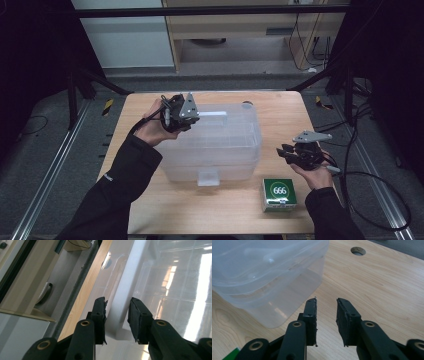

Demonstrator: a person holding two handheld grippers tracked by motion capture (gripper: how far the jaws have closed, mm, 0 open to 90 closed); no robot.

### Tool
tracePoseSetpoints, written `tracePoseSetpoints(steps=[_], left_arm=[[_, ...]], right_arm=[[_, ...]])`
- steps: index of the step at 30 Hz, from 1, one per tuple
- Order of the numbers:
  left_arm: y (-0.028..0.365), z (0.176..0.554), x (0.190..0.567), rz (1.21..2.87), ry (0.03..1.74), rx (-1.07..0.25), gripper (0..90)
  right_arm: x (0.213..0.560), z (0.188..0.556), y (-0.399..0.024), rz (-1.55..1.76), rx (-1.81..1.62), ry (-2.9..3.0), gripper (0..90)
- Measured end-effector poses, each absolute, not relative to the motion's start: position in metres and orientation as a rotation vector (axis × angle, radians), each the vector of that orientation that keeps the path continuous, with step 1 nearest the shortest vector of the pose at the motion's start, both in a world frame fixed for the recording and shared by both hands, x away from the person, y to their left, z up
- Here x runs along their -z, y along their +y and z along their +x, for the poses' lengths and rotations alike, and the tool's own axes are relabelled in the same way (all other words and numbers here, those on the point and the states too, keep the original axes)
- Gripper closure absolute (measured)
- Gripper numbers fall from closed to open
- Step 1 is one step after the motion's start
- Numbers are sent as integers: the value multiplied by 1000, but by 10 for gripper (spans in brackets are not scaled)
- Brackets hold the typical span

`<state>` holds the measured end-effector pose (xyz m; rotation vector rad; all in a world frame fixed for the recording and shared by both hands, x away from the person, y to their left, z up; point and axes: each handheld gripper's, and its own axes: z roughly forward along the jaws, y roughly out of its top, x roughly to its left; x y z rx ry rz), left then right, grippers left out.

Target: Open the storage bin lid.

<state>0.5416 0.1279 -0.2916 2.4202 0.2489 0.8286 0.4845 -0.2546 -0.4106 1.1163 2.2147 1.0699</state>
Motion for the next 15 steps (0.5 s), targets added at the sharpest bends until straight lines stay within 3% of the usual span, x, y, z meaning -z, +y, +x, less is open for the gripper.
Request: tracePoseSetpoints(steps=[12,15], left_arm=[[130,552,286,2390,287,-827,658],[130,554,284,2387,299,-825,655]], right_arm=[[403,480,-245,1061,-1148,2238,895],[402,479,-242,1052,-1162,2244,900]])
